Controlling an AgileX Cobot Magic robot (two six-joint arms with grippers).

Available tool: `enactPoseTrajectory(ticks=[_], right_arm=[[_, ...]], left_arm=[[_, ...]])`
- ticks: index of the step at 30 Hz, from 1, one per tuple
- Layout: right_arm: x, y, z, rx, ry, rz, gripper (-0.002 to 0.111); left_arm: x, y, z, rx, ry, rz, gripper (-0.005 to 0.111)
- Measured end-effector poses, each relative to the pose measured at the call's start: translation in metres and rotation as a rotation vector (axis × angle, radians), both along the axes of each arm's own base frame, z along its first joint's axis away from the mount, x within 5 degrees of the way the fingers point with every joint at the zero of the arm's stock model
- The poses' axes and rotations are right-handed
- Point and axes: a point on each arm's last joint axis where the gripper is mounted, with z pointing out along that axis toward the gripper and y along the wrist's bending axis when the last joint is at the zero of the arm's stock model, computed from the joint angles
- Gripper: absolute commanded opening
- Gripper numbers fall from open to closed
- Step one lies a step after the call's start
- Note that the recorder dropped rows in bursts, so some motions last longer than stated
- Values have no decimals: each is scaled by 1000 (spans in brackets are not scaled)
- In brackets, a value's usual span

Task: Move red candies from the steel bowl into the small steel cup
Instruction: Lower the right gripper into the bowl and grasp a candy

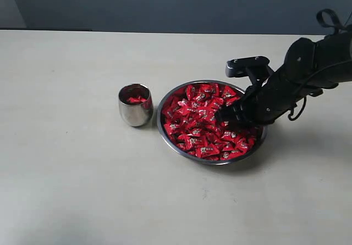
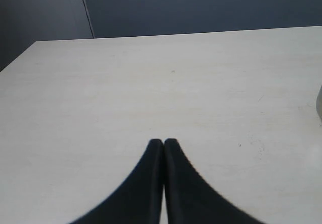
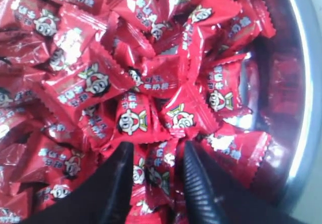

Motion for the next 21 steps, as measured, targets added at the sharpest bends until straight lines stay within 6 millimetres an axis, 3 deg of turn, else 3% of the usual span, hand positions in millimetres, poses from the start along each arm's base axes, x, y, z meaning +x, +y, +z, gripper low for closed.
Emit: enactPoseTrajectory(ticks=[11, 13, 18, 21], right_arm=[[0, 0, -8, -14, 18, 4, 33], [0, 0, -8, -14, 18, 4, 28], [0, 0, -8, -15, 18, 6, 2], [0, 0, -8, -15, 18, 6, -1]], left_arm=[[0, 0, 0, 0, 0, 0, 0], [0, 0, 0, 0, 0, 0, 0], [0, 0, 0, 0, 0, 0, 0], [0, 0, 0, 0, 0, 0, 0]])
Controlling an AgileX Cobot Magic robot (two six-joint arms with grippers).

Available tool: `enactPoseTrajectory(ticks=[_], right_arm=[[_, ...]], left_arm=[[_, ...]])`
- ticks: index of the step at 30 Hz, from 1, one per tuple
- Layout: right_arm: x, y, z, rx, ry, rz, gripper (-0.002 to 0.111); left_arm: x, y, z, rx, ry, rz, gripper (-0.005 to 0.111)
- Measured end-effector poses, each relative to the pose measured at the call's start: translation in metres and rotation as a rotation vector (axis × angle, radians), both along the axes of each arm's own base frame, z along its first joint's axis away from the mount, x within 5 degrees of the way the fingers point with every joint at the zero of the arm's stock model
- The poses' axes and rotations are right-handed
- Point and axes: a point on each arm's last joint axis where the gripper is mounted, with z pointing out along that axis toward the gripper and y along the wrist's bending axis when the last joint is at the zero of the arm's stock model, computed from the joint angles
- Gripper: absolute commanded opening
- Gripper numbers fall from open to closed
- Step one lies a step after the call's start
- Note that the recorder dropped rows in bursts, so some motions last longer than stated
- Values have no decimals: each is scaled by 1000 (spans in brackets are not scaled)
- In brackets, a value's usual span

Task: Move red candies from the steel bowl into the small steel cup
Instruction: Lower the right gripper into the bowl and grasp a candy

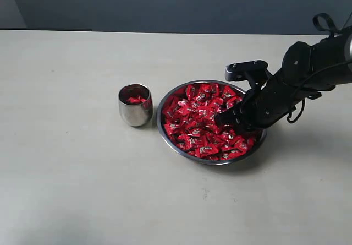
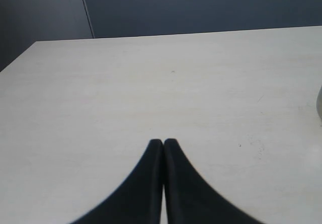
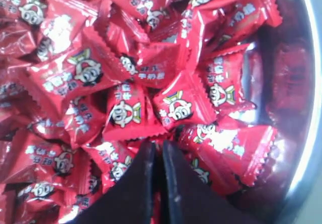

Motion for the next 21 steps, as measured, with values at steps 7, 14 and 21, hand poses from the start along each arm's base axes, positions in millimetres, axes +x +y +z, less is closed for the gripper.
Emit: enactPoseTrajectory(ticks=[7, 14, 21], right_arm=[[0, 1, 2, 0, 16, 7, -1], [11, 10, 20, 24, 23, 34, -1], [20, 11, 52, 12, -45, 27, -1]], left_arm=[[0, 0, 0, 0, 0, 0, 0], [0, 0, 0, 0, 0, 0, 0], [0, 0, 0, 0, 0, 0, 0]])
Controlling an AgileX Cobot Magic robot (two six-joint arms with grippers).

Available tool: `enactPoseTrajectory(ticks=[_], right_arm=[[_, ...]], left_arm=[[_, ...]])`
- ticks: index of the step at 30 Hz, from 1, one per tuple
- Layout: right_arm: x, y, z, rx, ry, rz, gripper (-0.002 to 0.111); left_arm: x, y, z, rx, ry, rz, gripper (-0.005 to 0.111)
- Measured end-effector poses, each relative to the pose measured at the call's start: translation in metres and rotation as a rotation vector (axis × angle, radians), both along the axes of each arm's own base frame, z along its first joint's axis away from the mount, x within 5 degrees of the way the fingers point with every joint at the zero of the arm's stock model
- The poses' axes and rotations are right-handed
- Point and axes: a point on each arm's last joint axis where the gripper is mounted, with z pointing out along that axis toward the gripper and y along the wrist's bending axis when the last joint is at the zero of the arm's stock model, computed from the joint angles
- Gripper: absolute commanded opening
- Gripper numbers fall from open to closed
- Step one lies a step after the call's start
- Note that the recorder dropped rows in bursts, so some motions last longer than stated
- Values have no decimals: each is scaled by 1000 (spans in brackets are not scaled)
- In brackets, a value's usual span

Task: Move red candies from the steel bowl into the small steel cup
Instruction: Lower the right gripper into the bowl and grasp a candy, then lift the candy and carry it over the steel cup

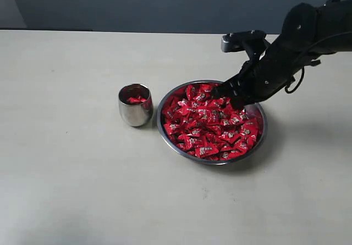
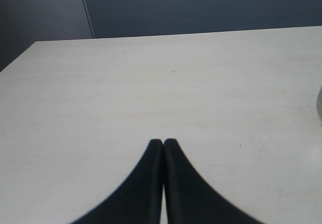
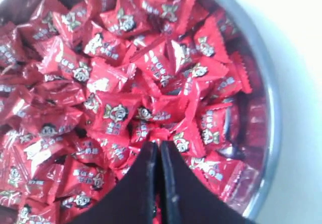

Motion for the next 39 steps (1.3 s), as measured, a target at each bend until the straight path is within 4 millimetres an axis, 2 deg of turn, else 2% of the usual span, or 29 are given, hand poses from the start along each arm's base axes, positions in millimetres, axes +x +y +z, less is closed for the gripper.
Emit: enactPoseTrajectory(ticks=[9, 14, 20, 24, 27, 30, 35, 39], right_arm=[[4, -1, 42, 16, -96, -6, -1], [8, 6, 61, 97, -121, -26, -1], [11, 25, 85, 263, -154, 22, -1], [7, 49, 99, 315, -207, 83, -1], [5, 73, 101, 335, -217, 137, -1], [4, 98, 95, 340, -211, 192, -1], [0, 139, 74, 332, -170, 278, -1], [-1, 158, 57, 317, -132, 314, -1]], left_arm=[[0, 0, 0, 0, 0, 0, 0], [0, 0, 0, 0, 0, 0, 0], [0, 0, 0, 0, 0, 0, 0], [0, 0, 0, 0, 0, 0, 0], [0, 0, 0, 0, 0, 0, 0], [0, 0, 0, 0, 0, 0, 0], [0, 0, 0, 0, 0, 0, 0], [0, 0, 0, 0, 0, 0, 0]])
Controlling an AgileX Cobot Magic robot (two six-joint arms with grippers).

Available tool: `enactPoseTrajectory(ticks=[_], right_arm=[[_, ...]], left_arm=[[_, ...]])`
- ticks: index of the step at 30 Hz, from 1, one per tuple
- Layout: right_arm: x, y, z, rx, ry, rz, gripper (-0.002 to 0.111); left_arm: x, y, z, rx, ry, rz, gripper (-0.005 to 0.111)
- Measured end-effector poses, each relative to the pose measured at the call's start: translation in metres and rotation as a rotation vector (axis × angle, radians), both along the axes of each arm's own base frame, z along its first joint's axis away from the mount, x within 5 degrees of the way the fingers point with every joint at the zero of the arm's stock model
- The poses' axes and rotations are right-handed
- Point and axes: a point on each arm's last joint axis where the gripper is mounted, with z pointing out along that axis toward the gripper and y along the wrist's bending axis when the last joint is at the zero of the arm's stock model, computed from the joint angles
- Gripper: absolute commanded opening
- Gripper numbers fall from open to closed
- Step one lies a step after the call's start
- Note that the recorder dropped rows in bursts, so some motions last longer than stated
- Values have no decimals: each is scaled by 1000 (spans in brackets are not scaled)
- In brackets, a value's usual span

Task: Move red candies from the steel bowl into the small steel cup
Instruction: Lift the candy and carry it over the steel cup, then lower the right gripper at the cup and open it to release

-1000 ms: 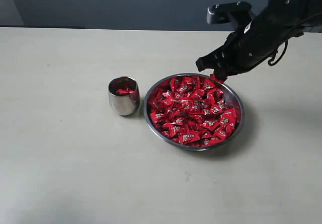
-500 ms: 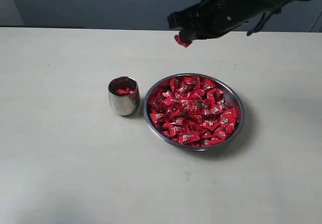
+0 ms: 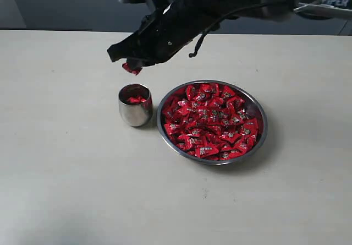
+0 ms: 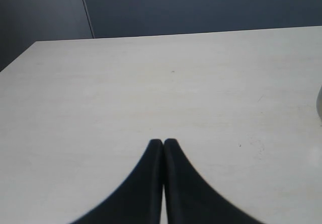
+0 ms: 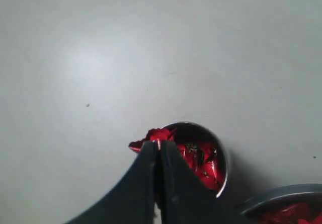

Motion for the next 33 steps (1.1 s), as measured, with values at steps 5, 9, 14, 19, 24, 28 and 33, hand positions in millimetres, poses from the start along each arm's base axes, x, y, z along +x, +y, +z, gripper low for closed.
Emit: enactPoseTrajectory(ticks=[5, 9, 14, 19, 24, 28, 33], right_arm=[[2, 7, -27, -54, 31, 20, -1], [4, 8, -38, -75, 40, 24, -1], [7, 9, -40, -64, 12, 6, -1], [10, 10, -51, -83, 14, 5, -1], [11, 10, -53, -94, -16, 24, -1], [11, 9, -53, -108, -37, 44, -1], [11, 9, -53, -112, -46, 59, 1]], left_arm=[[0, 0, 0, 0, 0, 0, 0], [0, 0, 0, 0, 0, 0, 0], [0, 0, 0, 0, 0, 0, 0], [0, 0, 0, 0, 0, 0, 0], [0, 0, 0, 0, 0, 0, 0], [0, 0, 0, 0, 0, 0, 0], [0, 0, 0, 0, 0, 0, 0]])
